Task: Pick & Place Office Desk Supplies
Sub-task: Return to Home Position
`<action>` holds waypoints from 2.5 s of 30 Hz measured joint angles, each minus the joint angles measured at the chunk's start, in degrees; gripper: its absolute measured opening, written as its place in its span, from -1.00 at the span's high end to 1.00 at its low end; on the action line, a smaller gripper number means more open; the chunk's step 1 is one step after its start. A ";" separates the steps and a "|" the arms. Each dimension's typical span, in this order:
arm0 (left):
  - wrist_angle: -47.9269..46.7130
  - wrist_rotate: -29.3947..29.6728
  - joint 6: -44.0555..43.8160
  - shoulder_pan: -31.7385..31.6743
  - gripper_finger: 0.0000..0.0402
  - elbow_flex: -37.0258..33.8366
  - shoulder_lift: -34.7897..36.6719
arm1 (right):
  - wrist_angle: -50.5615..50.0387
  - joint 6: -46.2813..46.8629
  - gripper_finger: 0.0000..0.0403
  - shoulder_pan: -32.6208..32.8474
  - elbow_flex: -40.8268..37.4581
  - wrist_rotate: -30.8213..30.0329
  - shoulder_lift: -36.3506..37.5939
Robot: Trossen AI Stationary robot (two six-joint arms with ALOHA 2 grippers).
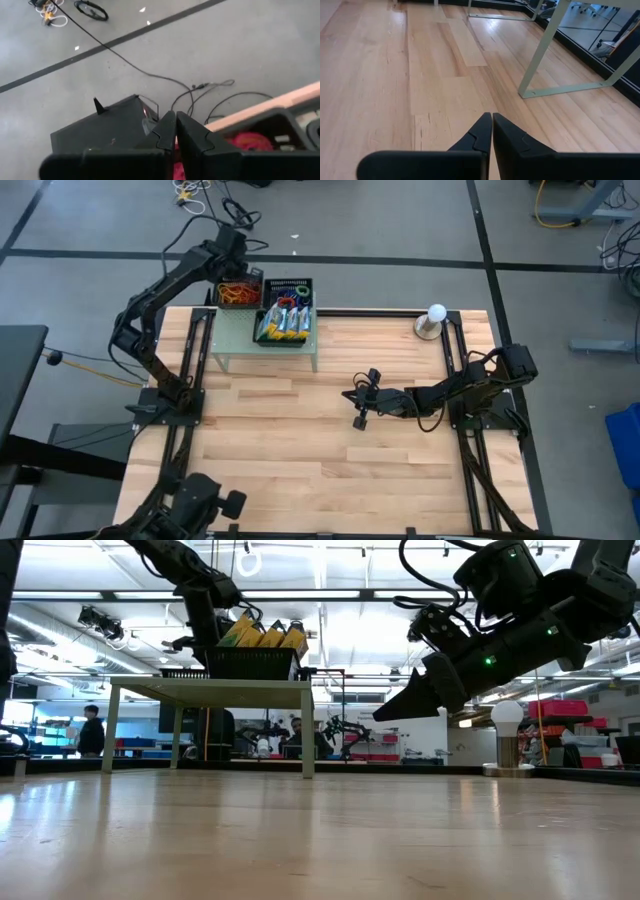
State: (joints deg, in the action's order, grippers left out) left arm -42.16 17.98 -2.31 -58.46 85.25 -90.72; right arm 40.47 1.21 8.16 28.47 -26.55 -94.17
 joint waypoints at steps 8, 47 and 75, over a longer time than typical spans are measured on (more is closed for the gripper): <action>-2.55 0.13 -0.68 0.88 0.91 0.00 -0.02 | 0.00 0.00 0.88 0.00 0.00 0.00 0.00; -14.01 3.15 -4.26 7.16 0.97 -0.02 3.93 | 0.35 0.00 0.88 0.02 0.00 0.79 0.00; 56.29 -19.52 -2.03 31.11 0.97 -71.21 60.56 | -15.95 3.76 0.98 2.61 -0.04 5.48 13.28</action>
State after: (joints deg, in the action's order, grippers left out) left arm 14.13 -1.54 -4.34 -27.35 14.04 -30.16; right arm 24.52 4.97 10.78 28.43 -21.07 -80.89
